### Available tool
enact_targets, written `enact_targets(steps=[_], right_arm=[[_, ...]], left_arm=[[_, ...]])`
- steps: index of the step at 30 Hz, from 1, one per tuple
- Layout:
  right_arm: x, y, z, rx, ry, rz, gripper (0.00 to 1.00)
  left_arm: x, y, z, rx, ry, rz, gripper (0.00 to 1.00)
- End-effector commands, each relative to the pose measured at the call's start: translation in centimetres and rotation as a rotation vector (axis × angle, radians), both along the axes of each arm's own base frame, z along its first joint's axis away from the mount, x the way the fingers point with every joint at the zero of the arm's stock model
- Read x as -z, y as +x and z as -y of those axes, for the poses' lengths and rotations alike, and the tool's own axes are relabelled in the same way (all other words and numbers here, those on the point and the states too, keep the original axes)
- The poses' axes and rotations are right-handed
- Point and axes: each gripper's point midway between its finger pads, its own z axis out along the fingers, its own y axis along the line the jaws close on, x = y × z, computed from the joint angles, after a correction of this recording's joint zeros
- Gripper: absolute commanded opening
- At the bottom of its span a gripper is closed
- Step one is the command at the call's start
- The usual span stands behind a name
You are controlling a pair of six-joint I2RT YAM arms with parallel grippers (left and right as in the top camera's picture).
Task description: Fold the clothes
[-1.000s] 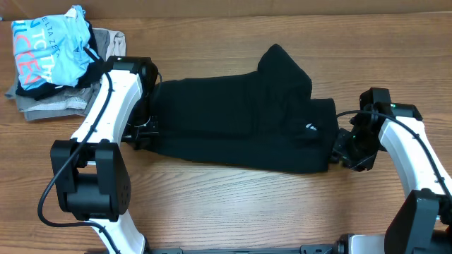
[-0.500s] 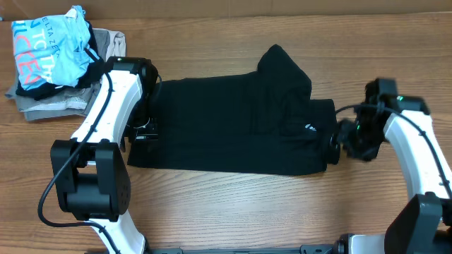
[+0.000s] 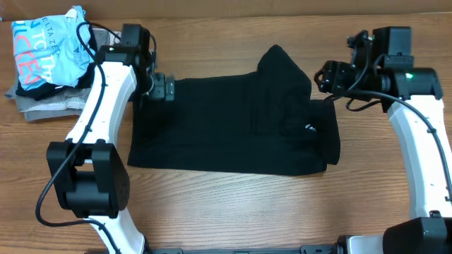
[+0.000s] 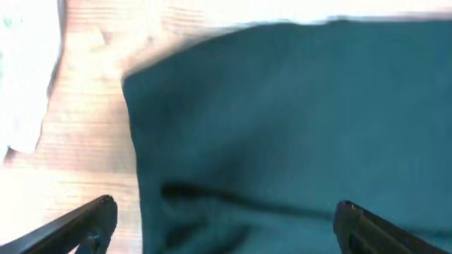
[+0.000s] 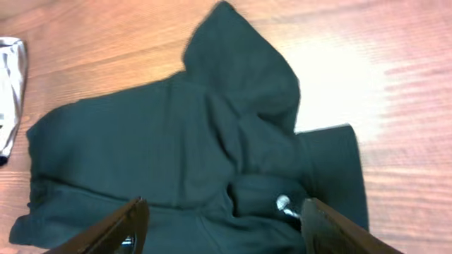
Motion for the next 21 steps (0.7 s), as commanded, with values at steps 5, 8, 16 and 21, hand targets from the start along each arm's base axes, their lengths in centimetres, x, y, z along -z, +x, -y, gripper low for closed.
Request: enact_targets(steps=[5,8,16,21], right_arm=[[-0.7,0.7,0.6,0.015,-0.064,0.036,0.72],[-0.6,0.6,0.6,0.015,-0.064,0.028,0.72],[-0.7,0.7,0.6,0.016,-0.064,0.032,0.72],[-0.9,0.9,0.6,0.016,-0.064,0.045,0.71]], left_arm=[[4.0,4.6,-4.4,-0.065,-0.023,0.065,1.00],[5.4,5.9,-5.1,-0.056,-0.041,0.095,1.00],[8.8,8.1,-4.4,0.023,-0.053,0.129,0.96],[9.9,8.3,-3.9,0.032,-0.063,0.118,0.84]])
